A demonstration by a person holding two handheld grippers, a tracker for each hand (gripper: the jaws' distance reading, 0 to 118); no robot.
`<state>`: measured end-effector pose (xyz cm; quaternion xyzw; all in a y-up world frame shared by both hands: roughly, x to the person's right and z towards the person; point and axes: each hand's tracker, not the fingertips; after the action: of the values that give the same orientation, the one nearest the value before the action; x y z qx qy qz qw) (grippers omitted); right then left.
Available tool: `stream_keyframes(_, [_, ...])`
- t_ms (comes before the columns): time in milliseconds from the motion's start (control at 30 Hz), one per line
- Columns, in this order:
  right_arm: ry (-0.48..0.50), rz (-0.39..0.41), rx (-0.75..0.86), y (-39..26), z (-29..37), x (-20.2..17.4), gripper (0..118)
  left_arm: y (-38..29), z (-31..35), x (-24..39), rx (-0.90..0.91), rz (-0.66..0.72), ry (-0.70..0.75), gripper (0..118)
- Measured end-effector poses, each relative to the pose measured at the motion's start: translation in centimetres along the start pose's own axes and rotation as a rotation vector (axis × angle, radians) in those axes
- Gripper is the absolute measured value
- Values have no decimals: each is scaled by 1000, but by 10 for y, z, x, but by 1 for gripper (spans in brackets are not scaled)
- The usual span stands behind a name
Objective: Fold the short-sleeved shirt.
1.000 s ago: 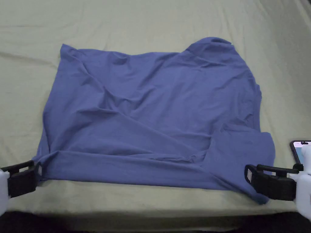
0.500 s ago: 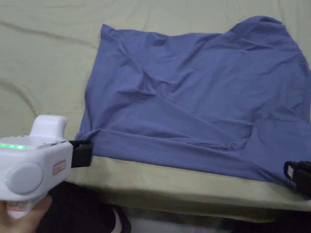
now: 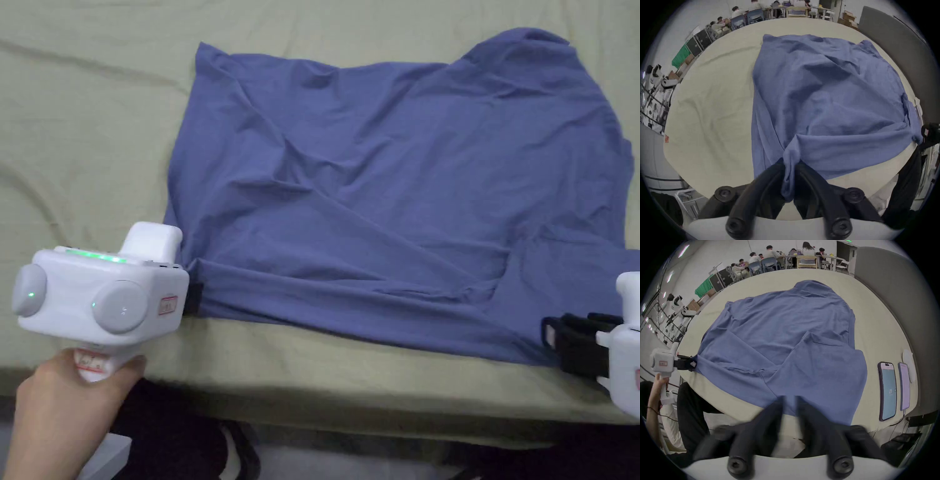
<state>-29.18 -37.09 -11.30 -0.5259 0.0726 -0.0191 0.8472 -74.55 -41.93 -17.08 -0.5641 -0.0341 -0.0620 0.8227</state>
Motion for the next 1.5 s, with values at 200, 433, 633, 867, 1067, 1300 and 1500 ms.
stream_keyframes(200, [2, -103, -18, -9, 0, 29, 111, 0, 19, 3, 22, 29, 15, 4])
stream_keyframes(433, [-29, -173, -172, -16, -51, 62, 53, -2, 15, 7, 9, 50, 18, 4])
stream_keyframes(633, [21, -168, -102, -4, -37, 65, 15, 9, 24, 17, -19, 52, 72, 4])
stream_keyframes(867, [-38, -83, -7, 32, -7, 49, 15, 44, 63, 19, 49, 57, 91, 4])
stream_keyframes(1067, [-29, -75, 54, 99, -25, 56, 15, 110, 44, 10, 71, 40, 124, 4])
stream_keyframes(1300, [-56, -58, -44, 158, -109, 70, 15, 166, -41, 4, 10, 17, 104, 4])
stream_keyframes(1500, [-37, -87, -64, 156, -126, 72, 71, 162, -69, -9, -20, 85, 57, 15])
